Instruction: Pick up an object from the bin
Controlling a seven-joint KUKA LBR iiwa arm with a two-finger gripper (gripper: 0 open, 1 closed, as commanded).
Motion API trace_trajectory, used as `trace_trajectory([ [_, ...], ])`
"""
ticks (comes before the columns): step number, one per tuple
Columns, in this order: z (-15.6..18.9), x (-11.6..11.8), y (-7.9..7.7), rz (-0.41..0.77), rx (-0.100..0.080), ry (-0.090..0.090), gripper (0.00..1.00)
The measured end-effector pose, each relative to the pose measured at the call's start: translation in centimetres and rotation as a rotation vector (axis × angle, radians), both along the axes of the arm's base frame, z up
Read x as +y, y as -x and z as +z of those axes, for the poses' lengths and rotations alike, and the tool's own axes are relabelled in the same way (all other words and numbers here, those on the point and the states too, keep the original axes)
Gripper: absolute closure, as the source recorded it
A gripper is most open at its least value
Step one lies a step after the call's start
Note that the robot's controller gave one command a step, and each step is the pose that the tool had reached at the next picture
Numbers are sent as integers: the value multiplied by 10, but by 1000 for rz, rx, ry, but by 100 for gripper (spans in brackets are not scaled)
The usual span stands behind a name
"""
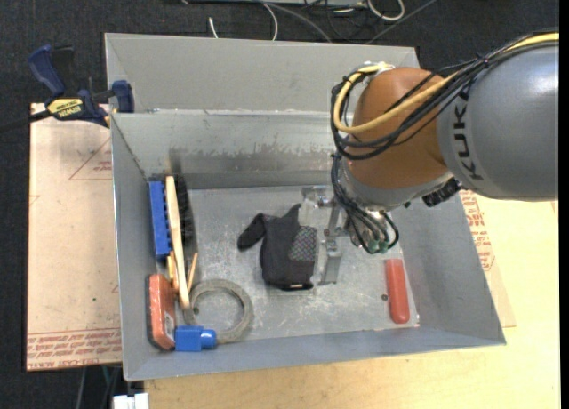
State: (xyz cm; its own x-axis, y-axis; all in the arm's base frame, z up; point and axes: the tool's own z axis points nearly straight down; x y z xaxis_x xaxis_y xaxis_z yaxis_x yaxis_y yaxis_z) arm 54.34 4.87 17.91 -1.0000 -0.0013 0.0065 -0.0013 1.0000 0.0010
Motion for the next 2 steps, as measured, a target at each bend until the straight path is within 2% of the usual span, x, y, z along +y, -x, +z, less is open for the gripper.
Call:
trace_trajectory([
  [1,4,0,-2,-1,-7,0,0],
  [2,-44,28,6,101,-10,-1,0],
])
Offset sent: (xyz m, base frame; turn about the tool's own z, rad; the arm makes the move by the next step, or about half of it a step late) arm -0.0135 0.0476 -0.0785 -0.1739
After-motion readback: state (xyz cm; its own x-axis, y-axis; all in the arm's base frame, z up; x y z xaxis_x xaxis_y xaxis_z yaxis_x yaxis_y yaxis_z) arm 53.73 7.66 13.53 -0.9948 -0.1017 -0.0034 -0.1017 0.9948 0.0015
